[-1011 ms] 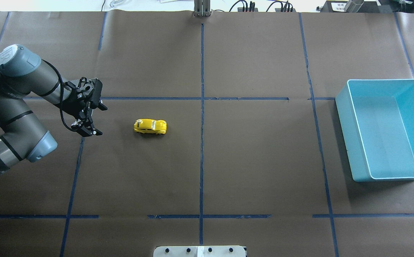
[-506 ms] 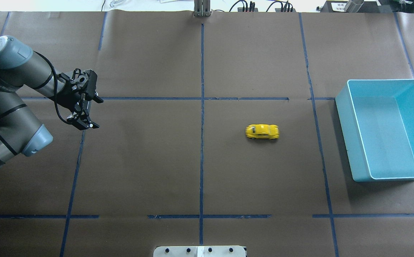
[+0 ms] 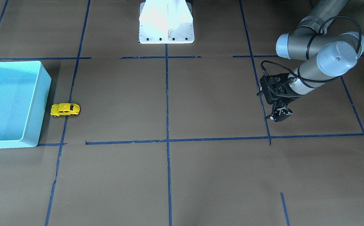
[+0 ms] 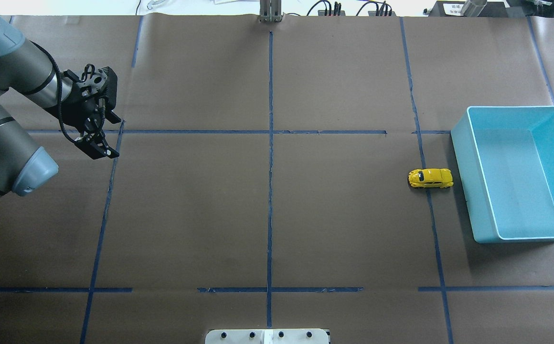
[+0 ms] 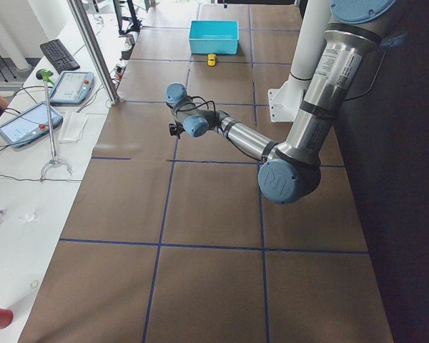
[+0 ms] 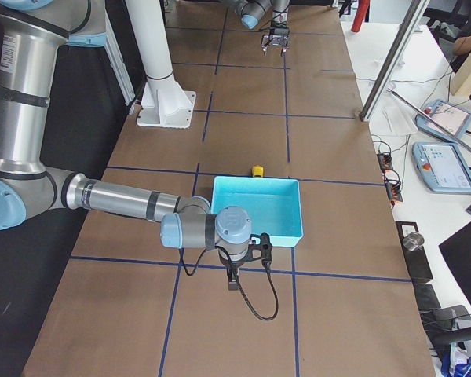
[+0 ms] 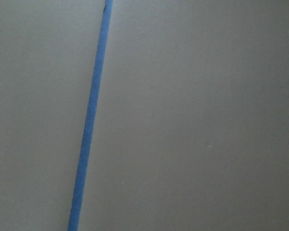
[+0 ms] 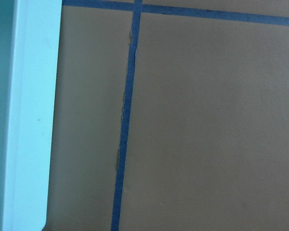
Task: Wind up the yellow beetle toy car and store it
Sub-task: 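Open the left gripper to release the car and raise the left arm away, then move the right gripper from above the bin toward the yellow car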
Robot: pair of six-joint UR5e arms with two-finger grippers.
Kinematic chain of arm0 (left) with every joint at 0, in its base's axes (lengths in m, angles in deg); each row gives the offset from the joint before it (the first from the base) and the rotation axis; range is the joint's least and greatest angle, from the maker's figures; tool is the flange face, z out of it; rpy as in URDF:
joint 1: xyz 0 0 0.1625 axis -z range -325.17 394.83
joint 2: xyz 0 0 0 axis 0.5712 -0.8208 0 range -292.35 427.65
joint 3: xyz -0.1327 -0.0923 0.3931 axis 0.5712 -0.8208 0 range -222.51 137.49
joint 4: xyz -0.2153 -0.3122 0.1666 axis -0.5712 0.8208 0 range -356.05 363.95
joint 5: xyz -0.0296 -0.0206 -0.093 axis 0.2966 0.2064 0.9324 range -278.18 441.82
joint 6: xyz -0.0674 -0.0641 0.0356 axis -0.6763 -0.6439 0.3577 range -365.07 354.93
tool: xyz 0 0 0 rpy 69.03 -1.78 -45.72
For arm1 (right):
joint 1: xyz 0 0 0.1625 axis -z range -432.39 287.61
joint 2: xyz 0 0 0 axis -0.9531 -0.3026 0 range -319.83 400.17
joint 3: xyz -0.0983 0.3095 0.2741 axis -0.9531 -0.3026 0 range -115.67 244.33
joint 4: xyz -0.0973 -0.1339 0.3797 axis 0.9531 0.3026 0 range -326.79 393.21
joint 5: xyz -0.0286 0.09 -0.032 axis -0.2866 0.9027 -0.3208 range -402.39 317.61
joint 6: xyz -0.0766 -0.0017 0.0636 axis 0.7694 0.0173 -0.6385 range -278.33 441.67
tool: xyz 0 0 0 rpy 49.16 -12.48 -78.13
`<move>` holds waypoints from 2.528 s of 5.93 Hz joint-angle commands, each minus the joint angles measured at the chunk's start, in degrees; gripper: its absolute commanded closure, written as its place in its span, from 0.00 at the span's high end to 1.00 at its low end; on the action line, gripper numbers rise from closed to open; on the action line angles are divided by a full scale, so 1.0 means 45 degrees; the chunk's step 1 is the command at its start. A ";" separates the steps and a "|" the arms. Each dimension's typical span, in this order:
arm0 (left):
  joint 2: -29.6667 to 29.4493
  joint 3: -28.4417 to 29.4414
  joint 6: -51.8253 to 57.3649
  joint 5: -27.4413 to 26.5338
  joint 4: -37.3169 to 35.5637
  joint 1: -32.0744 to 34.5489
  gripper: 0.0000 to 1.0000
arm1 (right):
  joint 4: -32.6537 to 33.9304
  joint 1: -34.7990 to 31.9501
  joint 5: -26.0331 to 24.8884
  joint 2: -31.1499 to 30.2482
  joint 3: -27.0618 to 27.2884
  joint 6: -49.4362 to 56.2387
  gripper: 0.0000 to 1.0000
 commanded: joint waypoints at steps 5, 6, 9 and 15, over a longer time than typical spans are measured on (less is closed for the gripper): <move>0.0914 -0.1789 -0.2681 -0.0118 -0.6115 0.3022 1.00 | -0.0196 0.3667 0.0566 0.0586 0.1852 -0.0013 1.00; 0.1615 -0.1672 -0.2773 -0.0117 -0.6115 0.3706 1.00 | 0.0133 0.3788 0.0528 0.0586 0.2417 -0.0013 1.00; 0.2614 -0.0365 -0.2754 0.0018 -0.6115 0.6108 1.00 | 0.1113 0.5150 -0.0856 0.0780 0.5210 -0.0013 1.00; 0.4376 0.0554 -0.2657 -0.0117 -0.5959 0.8766 1.00 | 0.1308 0.5958 -0.2995 0.2208 0.5488 0.2904 1.00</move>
